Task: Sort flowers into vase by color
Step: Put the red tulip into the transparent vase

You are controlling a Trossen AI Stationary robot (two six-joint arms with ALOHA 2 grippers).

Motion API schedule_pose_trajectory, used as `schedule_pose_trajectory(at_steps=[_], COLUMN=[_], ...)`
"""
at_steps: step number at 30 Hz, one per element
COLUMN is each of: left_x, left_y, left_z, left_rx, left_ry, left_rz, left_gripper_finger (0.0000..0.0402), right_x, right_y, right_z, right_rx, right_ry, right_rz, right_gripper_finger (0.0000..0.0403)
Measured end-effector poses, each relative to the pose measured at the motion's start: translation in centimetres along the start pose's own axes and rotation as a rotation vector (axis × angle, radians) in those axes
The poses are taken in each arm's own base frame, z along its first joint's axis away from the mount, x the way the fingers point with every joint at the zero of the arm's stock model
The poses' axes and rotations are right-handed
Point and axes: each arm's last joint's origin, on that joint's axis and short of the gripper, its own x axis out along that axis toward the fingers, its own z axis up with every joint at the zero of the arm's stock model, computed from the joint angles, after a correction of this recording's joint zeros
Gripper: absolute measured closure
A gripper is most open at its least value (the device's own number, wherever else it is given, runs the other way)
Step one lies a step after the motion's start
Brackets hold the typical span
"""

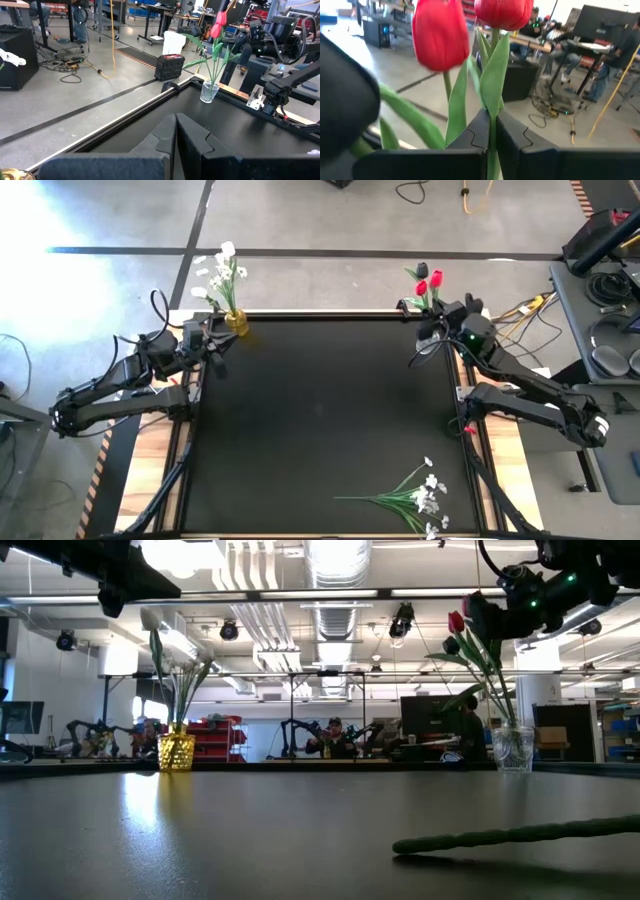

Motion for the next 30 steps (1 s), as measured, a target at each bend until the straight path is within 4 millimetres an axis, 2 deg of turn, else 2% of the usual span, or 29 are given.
schedule_pose_trajectory(at_steps=[14, 24, 30], left_x=[0.0, 0.0, 0.0], left_y=[0.0, 0.0, 0.0], left_z=[-0.1, -0.1, -0.1], left_rx=[0.001, 0.001, 0.001], left_ry=[0.005, 0.006, 0.006], left_rz=[0.001, 0.002, 0.001], left_gripper_finger=[0.0402, 0.0402, 0.0402], right_x=[-0.1, -0.1, -0.2], right_y=[0.1, -0.1, -0.3], right_z=[-1.3, -1.0, 0.2], right_rx=[-0.005, -0.012, -0.003], right_ry=[0.124, 0.124, 0.093], right_rz=[-0.01, -0.055, -0.066], right_gripper_finger=[0.0383, 0.0314, 0.0272])
